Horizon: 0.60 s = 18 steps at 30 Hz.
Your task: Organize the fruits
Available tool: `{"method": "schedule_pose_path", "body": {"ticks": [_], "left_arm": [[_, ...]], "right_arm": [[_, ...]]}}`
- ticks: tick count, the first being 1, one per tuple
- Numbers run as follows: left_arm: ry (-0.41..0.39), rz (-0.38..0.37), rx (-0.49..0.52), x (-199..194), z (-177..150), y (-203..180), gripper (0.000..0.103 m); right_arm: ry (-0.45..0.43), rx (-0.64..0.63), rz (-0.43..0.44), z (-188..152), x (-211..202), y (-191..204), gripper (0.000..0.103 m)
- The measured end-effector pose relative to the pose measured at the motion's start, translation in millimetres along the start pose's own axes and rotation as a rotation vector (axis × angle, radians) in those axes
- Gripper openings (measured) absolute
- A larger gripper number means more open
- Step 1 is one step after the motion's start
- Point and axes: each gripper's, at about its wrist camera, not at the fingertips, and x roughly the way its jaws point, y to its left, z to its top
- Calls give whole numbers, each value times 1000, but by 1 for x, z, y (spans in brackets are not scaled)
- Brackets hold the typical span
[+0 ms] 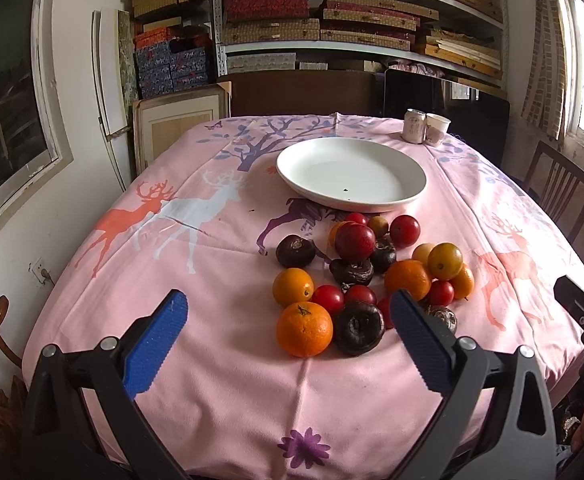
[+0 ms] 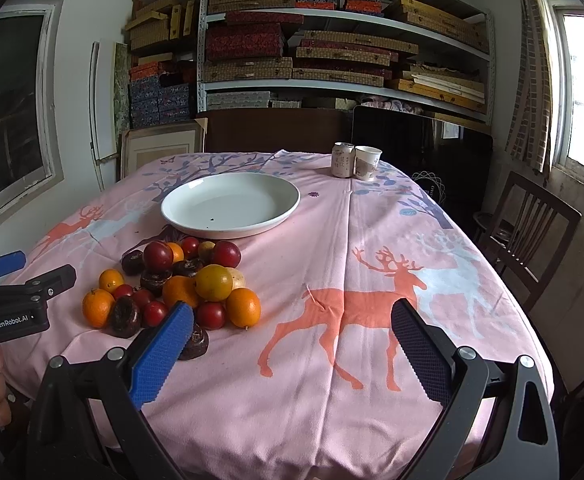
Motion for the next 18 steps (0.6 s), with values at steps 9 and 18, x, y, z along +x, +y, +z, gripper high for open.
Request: {"method": "schedule_pose_path", "body": {"ticks": [9, 18], "left_arm": [[0, 0, -1, 0, 0, 0, 99], [1, 2, -3, 1, 0, 2, 99]], "right_arm": [[1, 0, 0, 1, 0, 0, 99], [-1, -2, 1, 0, -2, 2, 99]]}}
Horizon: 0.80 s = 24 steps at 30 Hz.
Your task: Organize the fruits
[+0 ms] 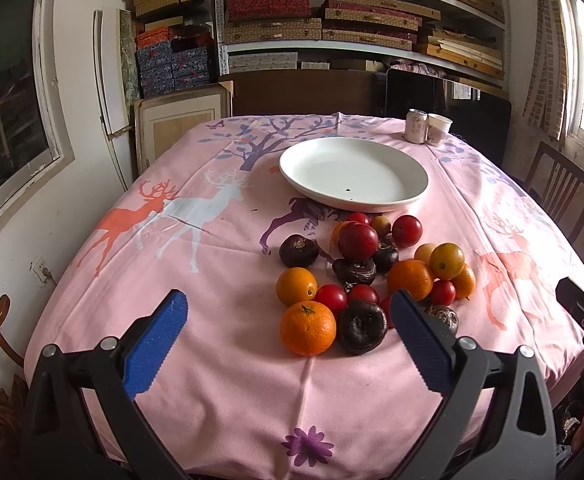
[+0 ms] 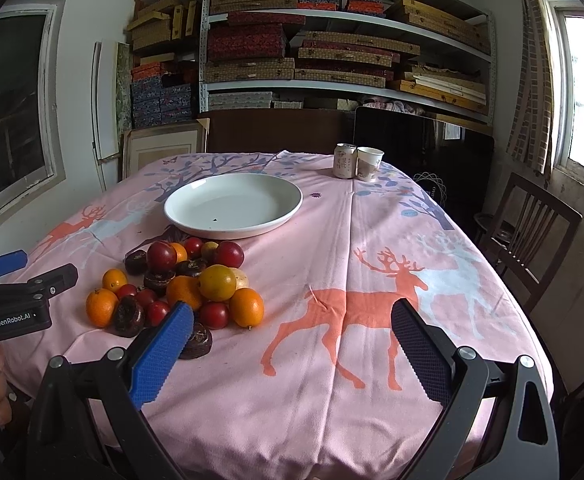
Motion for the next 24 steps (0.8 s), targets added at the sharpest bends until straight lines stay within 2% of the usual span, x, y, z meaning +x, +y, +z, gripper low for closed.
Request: {"method": "schedule_pose_path", "body": {"ticks": [24], "left_arm": [[6, 2, -2, 0, -2, 3, 99]], "right_arm": [[11, -10, 19, 1, -2, 6, 99]]}}
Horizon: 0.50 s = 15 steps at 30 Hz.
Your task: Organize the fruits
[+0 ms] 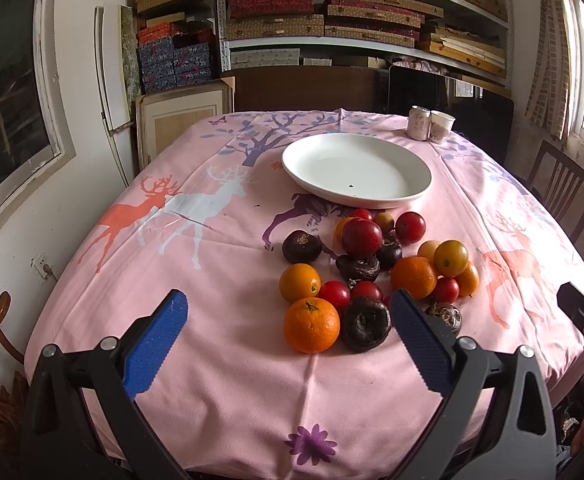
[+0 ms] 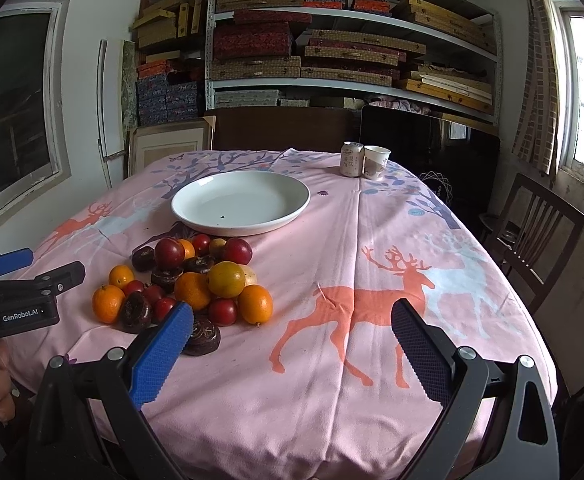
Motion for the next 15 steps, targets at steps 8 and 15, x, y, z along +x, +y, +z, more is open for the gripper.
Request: {"method": "schedule_pose_path", "body": {"ticks": [8, 15], "left_arm": [[11, 1, -5, 3, -5, 4, 99], [33, 2, -7, 10, -7, 5, 99]], "right_arm": [[8, -18, 24, -3, 1, 5, 99], [22, -28, 46, -6, 6, 7, 99]]}}
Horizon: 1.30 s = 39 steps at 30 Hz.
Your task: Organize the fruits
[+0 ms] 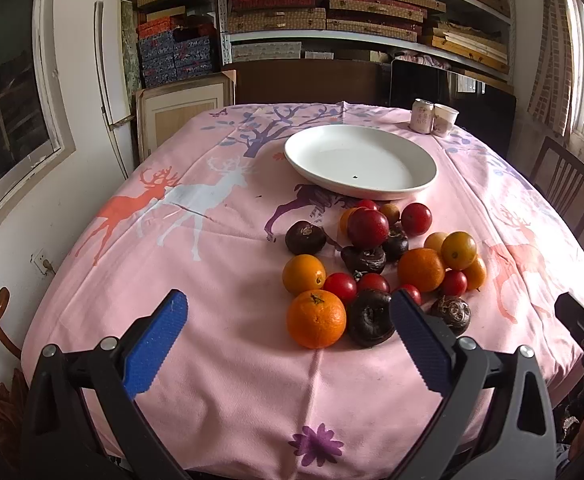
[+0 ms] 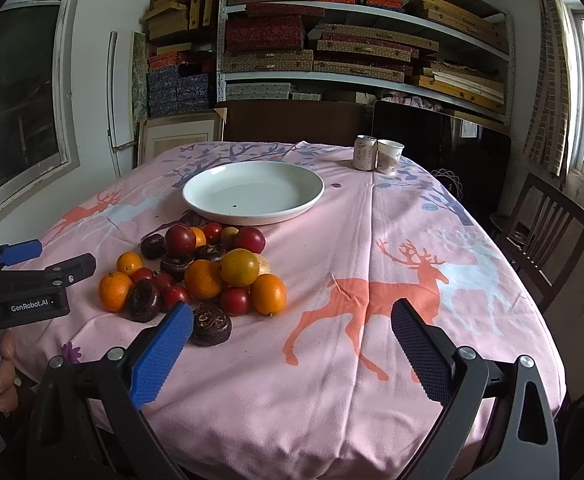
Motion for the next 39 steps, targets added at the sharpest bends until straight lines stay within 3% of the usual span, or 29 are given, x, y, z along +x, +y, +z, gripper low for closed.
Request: {"method": "schedule_pose_path", "body": {"ticks": [14, 23, 25, 29, 33, 34, 39], "left_arm": [[29, -9, -9, 7, -2, 5, 99], [107, -35, 5, 27, -23, 29, 99], [114, -30, 8, 30, -28, 32, 99], [100, -31, 51, 28, -32, 28, 99], [84, -15, 104, 27, -32, 18, 99], [87, -21, 108, 28, -32, 16, 99], [104, -58, 116, 36, -28, 9, 99]], "right_arm": [[18, -45, 16, -6, 8, 12, 99], [102, -77, 92, -21, 47, 30, 99], [123, -71, 161, -20, 57, 36, 93], [159, -110, 197, -19, 79, 55, 81], [212, -131, 212, -19, 97, 67, 47], [219, -141, 205, -20, 101, 69, 43], [185, -107, 255, -25, 93, 58, 42]]}}
